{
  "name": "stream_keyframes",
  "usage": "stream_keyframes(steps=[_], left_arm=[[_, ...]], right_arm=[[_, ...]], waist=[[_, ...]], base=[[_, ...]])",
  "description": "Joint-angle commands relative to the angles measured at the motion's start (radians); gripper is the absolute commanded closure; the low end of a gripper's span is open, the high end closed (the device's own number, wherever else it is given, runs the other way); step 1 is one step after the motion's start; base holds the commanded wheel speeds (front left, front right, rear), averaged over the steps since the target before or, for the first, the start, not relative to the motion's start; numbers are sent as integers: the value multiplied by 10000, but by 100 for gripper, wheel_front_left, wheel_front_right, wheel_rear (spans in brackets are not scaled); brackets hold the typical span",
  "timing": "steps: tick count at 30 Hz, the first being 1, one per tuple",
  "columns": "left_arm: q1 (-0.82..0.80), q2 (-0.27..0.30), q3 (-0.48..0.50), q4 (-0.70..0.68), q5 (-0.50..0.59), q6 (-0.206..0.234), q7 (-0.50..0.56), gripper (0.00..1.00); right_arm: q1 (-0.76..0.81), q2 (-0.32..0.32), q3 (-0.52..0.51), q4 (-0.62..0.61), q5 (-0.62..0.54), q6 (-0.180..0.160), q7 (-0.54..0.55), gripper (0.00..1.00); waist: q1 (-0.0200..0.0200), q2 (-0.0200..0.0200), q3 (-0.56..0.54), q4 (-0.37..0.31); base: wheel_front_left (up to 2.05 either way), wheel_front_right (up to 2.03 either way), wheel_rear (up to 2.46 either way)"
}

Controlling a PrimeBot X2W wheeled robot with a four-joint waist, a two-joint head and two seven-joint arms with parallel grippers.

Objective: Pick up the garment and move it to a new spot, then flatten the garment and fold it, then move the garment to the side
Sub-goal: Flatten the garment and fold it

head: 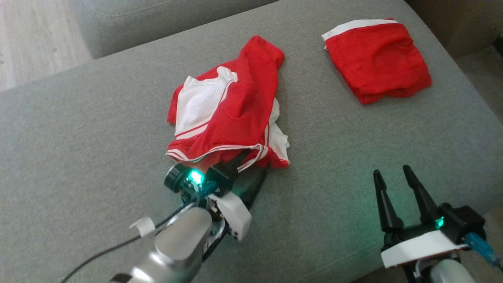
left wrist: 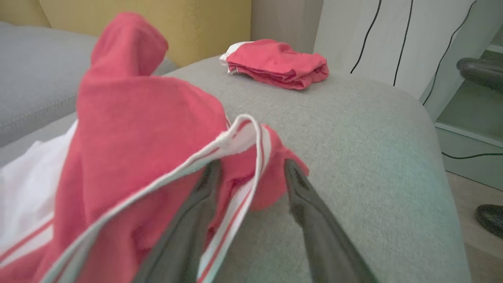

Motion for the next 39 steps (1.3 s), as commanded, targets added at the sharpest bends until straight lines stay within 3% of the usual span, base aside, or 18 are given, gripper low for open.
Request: stream_keyframes(steps=[1, 8, 14, 22, 26, 31, 36, 39], left_arm=[[-677, 7, 140, -144, -72, -37, -111, 100], [-1650, 7, -5, -405, -818, -220, -269, 100], [-3667, 47, 418, -757, -1295, -414, -343, 100], [-6269, 777, 1524, -1356, -2554, -489, -378, 100], [-6939, 1373, 2657, -1715, -3200, -492, -386, 100], [-5489, 2163, 3148, -1428, -3604, -492, -388, 100], [-2507, 2879, 3416, -1409, -4265, -343, -389, 100], [-291, 3294, 4025, -1675, -4511, 44, -389, 100]], right_arm=[[-308, -46, 246, -227, -4, -7, -109, 0], [-266, -23, 344, -140, 17, -7, -109, 0], [-106, 23, 433, -133, 21, -7, -109, 0], [155, 0, 373, -199, 31, -7, -109, 0], [289, 28, 192, -330, -3, -7, -109, 0], [464, 45, -49, -433, -63, -7, -109, 0], [678, 51, -468, -544, -119, -7, -109, 0], [703, 13, -649, -603, -173, -7, -109, 0]], waist=[[0, 0, -47, -73], [0, 0, -477, -298], [0, 0, -1003, -378], [0, 0, -1531, -229], [0, 0, -1618, 177], [0, 0, -1643, 859], [0, 0, -1426, 1628], [0, 0, -1136, 2105]], base=[[0, 0, 0], [0, 0, 0], [0, 0, 0], [0, 0, 0], [0, 0, 0], [0, 0, 0], [0, 0, 0], [0, 0, 0]])
